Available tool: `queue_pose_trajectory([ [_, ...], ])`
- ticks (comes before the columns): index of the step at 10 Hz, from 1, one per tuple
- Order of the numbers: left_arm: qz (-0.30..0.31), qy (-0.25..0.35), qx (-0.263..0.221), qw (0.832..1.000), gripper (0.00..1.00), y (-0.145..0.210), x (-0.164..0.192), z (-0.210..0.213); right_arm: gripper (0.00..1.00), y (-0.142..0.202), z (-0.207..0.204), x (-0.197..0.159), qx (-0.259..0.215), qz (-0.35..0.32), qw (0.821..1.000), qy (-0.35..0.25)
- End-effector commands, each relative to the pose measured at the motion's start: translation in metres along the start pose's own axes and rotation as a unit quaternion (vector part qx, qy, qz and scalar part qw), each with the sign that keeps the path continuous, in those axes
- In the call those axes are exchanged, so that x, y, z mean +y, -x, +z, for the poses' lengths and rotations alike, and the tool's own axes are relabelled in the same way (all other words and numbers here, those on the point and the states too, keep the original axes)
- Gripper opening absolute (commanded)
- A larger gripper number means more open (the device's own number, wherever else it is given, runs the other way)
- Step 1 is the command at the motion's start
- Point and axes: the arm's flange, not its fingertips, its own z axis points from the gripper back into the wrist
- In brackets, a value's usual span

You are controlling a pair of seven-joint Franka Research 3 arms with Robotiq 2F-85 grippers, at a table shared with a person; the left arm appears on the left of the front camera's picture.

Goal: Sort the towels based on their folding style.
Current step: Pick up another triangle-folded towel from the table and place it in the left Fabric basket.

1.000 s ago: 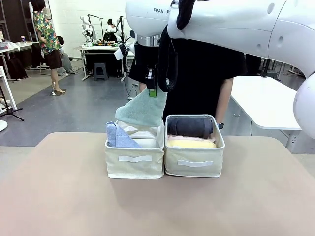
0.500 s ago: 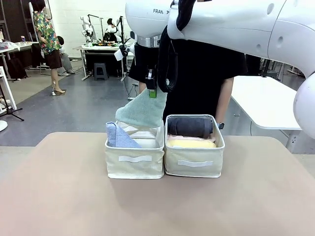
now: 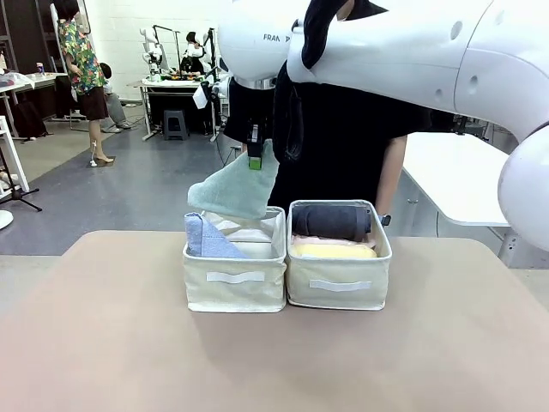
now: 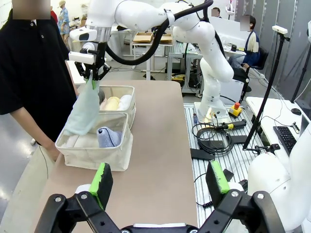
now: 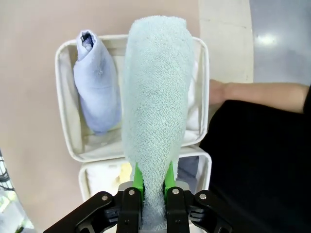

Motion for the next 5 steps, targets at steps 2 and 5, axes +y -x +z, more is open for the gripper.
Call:
queue_pose_trajectory([
  [2,-0.003,-0.002,-0.004,1.0,1.0,-0.001,-0.002,0.005,0.19,0.009,-0.018,-0.025,-0.028,0.043,0.998,-0.042],
  [5,-0.003,-0.002,-0.004,1.0,1.0,-0.001,-0.002,0.005,0.19,0.005,-0.046,-0.029,-0.023,0.073,0.995,-0.065],
])
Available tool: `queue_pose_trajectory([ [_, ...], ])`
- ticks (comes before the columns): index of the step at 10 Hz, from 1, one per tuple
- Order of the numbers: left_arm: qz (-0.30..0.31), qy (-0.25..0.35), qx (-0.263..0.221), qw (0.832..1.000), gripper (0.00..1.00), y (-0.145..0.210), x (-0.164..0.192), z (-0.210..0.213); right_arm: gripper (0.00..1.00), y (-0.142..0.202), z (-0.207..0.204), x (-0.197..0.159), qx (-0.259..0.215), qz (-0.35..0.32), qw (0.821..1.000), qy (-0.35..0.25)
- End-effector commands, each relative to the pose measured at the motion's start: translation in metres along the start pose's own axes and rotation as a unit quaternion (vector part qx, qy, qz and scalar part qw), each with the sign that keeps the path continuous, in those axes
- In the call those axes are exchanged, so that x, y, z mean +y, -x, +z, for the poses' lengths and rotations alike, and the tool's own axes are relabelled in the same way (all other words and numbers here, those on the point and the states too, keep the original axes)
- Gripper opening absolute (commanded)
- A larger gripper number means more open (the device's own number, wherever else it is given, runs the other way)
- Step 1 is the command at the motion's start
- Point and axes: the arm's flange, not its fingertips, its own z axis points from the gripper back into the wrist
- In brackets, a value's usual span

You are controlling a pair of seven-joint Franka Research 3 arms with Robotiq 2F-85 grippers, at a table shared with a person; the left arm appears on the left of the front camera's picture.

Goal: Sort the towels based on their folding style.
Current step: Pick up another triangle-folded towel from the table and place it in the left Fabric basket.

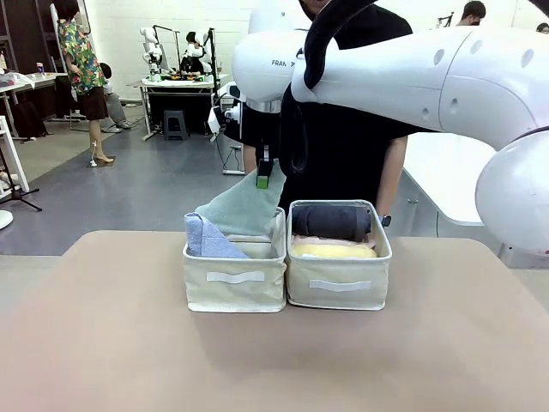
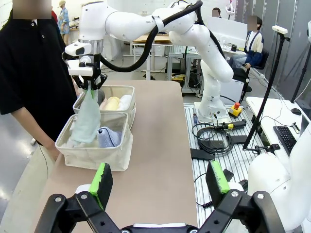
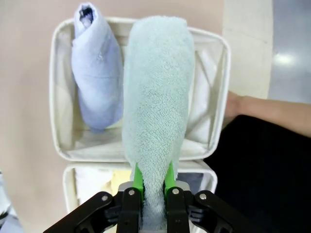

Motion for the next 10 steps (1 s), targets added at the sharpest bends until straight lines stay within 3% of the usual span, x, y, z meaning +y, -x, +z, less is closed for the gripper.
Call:
queue_pose_trajectory([
  [1,-0.003,-0.002,-0.004,1.0,1.0,-0.001,-0.002,0.005,0.19,-0.01,-0.007,-0.014,-0.005,0.016,0.999,-0.03],
  [7,-0.003,-0.002,-0.004,1.0,1.0,-0.001,-0.002,0.005,0.19,-0.009,-0.041,-0.014,0.097,0.001,0.994,-0.052],
  [10,-0.003,-0.002,-0.004,1.0,1.0,-0.001,-0.002,0.005,0.19,-0.011,-0.045,-0.014,0.11,0.001,0.992,-0.059],
])
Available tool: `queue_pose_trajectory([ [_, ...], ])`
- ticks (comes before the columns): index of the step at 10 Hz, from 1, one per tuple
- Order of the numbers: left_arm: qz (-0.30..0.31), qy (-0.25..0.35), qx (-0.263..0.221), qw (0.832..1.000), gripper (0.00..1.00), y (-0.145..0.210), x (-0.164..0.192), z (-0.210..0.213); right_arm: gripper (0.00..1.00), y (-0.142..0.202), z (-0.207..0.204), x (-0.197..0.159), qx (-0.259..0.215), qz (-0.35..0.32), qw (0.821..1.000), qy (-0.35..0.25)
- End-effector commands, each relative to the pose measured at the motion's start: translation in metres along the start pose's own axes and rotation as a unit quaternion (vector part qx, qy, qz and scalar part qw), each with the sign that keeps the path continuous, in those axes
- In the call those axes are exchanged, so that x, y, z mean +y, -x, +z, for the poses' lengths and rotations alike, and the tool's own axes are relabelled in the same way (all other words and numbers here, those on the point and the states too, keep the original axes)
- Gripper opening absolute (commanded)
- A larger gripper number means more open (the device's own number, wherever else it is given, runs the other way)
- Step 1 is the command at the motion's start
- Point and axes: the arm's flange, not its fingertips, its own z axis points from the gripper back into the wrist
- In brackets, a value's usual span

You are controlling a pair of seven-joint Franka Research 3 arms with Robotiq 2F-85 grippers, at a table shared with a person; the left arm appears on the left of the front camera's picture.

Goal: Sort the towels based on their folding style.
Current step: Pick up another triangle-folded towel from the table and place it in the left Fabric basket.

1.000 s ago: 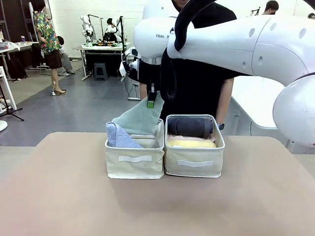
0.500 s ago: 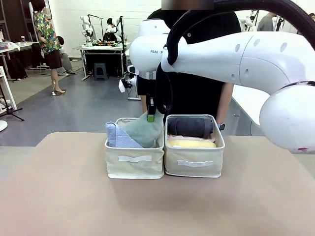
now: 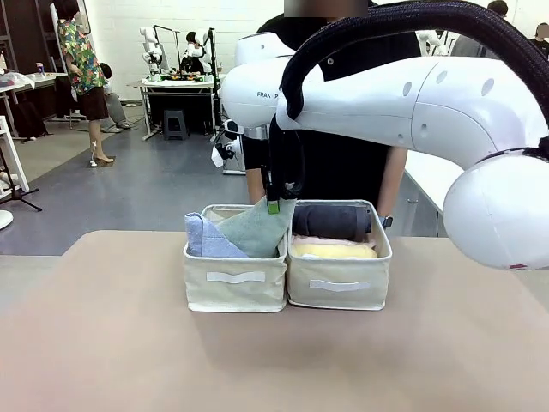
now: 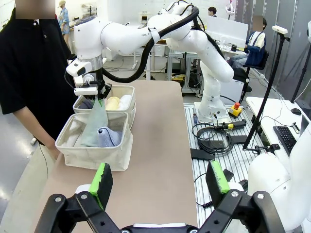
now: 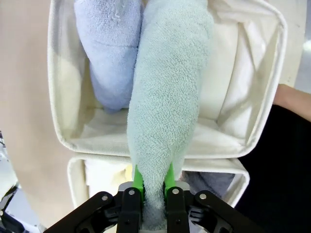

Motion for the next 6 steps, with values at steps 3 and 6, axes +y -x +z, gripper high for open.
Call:
queue_pose_trajectory([
  [3,-0.003,-0.002,-0.004,1.0,1.0,-0.001,-0.002,0.005,0.19,-0.025,-0.001,-0.025,-0.024,-0.001,1.0,-0.007],
  [6,-0.003,-0.002,-0.004,1.0,1.0,-0.001,-0.002,0.005,0.19,-0.041,-0.02,-0.03,-0.023,0.019,0.999,-0.018],
])
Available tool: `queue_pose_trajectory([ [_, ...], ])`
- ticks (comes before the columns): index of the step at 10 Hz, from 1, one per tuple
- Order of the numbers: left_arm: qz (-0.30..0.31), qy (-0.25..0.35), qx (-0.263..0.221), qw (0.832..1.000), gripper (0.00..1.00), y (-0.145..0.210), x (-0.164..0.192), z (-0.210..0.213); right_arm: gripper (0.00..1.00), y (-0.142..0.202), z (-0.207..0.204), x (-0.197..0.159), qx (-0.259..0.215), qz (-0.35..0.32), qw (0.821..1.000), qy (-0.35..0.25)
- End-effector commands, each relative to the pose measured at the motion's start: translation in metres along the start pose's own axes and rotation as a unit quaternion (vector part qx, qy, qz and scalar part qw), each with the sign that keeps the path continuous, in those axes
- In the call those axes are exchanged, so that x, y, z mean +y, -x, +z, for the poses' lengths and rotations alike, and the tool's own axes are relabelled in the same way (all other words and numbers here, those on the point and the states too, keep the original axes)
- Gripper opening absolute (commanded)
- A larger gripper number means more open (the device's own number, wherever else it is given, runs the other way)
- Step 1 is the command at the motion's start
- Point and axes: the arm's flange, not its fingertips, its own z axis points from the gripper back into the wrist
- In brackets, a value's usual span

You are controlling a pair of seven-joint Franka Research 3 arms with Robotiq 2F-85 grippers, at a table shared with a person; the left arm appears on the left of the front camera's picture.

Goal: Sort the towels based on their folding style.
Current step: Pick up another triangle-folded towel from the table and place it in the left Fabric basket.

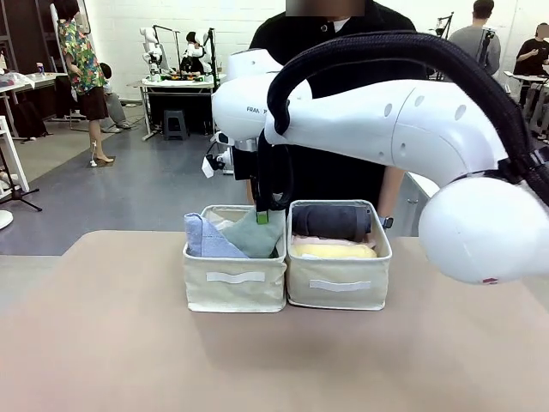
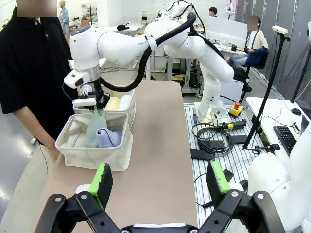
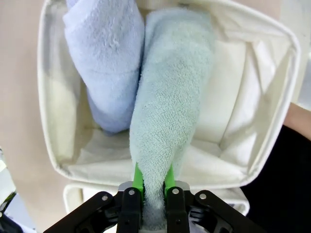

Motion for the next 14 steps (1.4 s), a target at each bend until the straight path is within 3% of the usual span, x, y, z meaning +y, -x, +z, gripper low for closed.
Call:
queue_pose_trajectory([
  [1,-0.003,-0.002,-0.004,1.0,1.0,-0.001,-0.002,0.005,0.19,-0.019,0.008,-0.024,-0.012,0.014,1.0,-0.003],
  [8,-0.003,-0.002,-0.004,1.0,1.0,-0.001,-0.002,0.005,0.19,-0.033,-0.015,-0.034,-0.024,0.036,0.999,-0.009],
  [9,-0.003,-0.002,-0.004,1.0,1.0,-0.001,-0.002,0.005,0.69,-0.033,-0.013,-0.033,-0.024,0.038,0.999,-0.007],
  [10,-0.003,-0.002,-0.004,1.0,1.0,-0.001,-0.002,0.005,0.79,-0.033,-0.011,-0.033,-0.025,0.038,0.999,-0.004],
  [11,-0.003,-0.002,-0.004,1.0,1.0,-0.001,-0.002,0.005,1.0,-0.032,-0.01,-0.033,-0.026,0.036,0.999,-0.003],
  [14,-0.003,-0.002,-0.004,1.0,1.0,-0.001,-0.002,0.005,1.0,-0.032,-0.01,-0.032,-0.024,0.037,0.999,-0.004],
])
